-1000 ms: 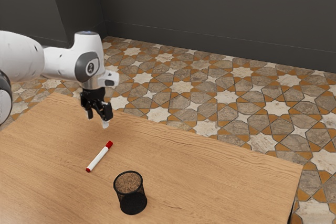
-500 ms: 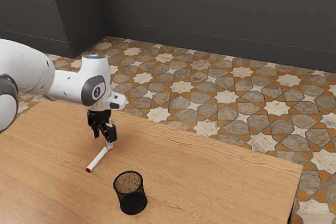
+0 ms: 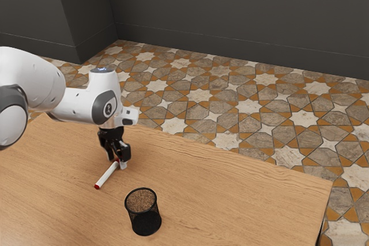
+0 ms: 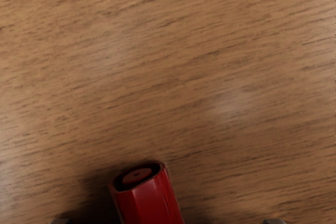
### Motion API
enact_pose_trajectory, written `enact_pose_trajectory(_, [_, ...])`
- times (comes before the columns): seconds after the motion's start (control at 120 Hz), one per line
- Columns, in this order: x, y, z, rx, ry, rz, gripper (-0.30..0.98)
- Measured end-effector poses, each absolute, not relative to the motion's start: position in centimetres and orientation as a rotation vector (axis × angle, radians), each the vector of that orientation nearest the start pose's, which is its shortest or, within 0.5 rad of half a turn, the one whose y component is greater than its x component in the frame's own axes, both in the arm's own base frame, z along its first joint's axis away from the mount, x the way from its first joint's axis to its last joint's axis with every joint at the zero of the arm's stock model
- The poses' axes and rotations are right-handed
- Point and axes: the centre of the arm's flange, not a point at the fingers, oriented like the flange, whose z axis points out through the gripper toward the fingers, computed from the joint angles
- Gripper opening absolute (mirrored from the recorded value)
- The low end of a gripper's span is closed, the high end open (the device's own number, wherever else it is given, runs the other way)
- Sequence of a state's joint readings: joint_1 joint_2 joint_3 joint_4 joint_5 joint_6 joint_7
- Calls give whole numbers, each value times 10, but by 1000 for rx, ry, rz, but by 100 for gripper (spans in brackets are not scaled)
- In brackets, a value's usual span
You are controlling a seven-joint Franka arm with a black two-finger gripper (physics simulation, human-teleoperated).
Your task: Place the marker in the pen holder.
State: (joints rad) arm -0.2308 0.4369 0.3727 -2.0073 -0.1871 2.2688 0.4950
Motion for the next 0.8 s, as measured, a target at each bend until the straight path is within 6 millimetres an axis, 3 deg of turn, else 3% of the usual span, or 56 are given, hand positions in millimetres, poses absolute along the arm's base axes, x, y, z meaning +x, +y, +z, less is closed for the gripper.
enact_pose_trajectory(0.1, [585, 74, 239, -3132, 380, 208, 34])
enact_pose_trajectory(0.275, [585, 76, 239, -3133, 368, 201, 57])
enact_pose_trajectory(0.433, [585, 76, 242, -3164, 371, 180, 50])
enact_pose_trajectory(0.55, [584, 75, 243, -3186, 397, 175, 53])
enact_pose_trajectory(0.575, [584, 74, 244, -3190, 406, 173, 48])
enact_pose_trajectory(0.617, [585, 72, 245, -3186, 427, 172, 21])
enact_pose_trajectory(0.658, [585, 72, 246, -3172, 442, 174, 6])
enact_pose_trajectory(0.717, [585, 72, 247, -3153, 452, 177, -4])
enact_pose_trajectory(0.8, [586, 72, 248, -3134, 451, 177, -7])
